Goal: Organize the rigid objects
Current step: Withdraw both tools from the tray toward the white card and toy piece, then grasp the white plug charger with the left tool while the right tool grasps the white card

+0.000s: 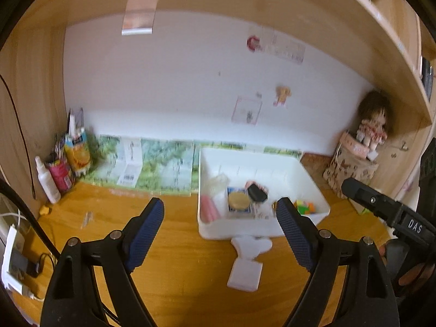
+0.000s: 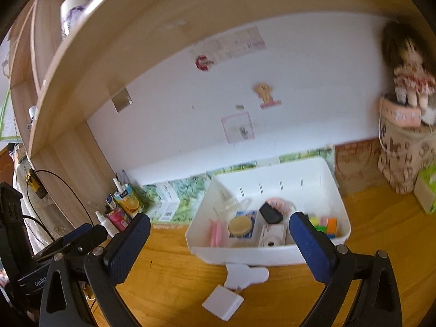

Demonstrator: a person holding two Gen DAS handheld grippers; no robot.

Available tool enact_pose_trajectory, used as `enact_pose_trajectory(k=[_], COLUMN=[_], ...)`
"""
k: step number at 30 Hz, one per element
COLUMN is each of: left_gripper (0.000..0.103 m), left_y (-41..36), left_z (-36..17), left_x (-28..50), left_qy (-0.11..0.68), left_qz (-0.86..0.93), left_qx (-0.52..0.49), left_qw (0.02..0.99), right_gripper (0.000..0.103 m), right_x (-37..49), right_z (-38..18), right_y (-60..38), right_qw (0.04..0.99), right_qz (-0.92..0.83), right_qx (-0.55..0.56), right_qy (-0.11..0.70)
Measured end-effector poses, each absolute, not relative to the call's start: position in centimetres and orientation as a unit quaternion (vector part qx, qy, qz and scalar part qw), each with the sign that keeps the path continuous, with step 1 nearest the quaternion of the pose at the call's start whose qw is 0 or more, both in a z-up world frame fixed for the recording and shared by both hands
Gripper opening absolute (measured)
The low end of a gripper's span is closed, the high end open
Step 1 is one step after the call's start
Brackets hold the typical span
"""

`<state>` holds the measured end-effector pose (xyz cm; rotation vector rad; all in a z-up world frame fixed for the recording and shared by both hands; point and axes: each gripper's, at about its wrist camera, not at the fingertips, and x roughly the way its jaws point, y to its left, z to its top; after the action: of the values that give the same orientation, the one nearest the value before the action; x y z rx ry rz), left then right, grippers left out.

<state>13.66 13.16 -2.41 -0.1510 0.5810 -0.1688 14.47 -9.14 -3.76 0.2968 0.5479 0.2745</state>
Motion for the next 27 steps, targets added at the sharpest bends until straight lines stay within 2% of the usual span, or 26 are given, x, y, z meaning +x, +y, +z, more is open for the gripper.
enact_pose_trajectory(k=[15,27], left_gripper=[0.087,0.087], left_y=[10.8,8.9], left_z=[-9.1,-13.8], left_x=[14.7,16.8], left_qy=[0.407,0.465], left_qz=[-0.099,-0.124], left_qx=[-0.031,-0.001], left_qw=[0.907,0.877], right_gripper=[0.102,0.102], right_x=[15.8,17.8], right_z=[-10.9,-15.6], right_y=[-11.2,-11.4], right_qw=[0.898,0.865], right_qz=[0.093,0.061], right_qx=[0.237,0.270], right_qy=[0.359,0.418])
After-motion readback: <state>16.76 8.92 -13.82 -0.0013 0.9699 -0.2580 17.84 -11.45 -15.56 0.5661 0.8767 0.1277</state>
